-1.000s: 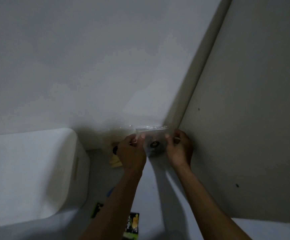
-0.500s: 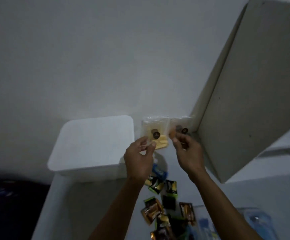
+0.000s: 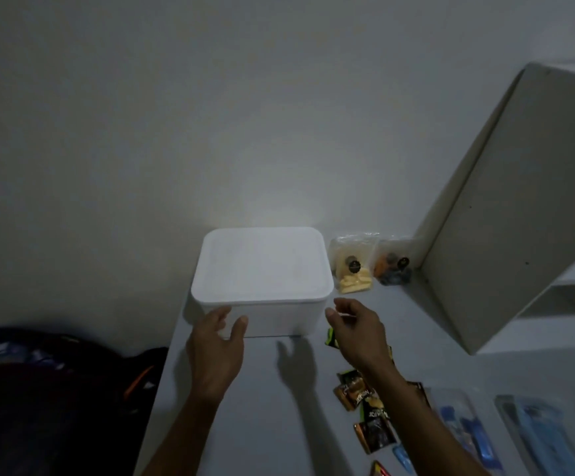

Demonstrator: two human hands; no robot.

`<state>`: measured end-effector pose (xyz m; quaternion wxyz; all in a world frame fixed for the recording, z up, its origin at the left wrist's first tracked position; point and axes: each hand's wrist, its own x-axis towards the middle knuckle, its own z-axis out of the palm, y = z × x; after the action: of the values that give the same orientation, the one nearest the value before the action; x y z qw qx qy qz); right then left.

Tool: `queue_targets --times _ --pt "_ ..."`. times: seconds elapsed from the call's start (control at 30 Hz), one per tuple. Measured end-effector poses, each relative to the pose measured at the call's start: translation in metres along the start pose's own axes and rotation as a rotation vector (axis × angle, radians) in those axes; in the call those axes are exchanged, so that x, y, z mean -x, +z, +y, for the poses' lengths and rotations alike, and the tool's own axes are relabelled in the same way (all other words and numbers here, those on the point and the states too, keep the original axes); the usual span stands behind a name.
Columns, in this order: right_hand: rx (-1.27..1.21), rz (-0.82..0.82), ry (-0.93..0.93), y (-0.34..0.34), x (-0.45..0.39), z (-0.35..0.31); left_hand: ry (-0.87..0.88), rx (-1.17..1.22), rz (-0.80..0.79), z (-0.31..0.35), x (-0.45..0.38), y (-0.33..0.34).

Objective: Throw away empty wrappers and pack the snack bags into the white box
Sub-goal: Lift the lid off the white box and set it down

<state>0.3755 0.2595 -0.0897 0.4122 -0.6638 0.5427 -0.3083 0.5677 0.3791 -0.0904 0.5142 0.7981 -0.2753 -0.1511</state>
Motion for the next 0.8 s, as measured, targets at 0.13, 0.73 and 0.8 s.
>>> queue_targets --times 0.13,0.73,0.8 --pt "0.001 0.069 -0.036 0.022 -0.040 -0.009 0.033 -0.102 0.062 -0.007 -0.053 0.001" --pt "0.030 0.070 0.045 0.086 -0.144 0.027 -0.094 -0.330 -0.011 -0.051 -0.168 0.043" --pt "0.026 0.073 0.048 0.087 -0.143 0.026 -0.089 -0.319 0.011 -0.049 -0.167 0.044"
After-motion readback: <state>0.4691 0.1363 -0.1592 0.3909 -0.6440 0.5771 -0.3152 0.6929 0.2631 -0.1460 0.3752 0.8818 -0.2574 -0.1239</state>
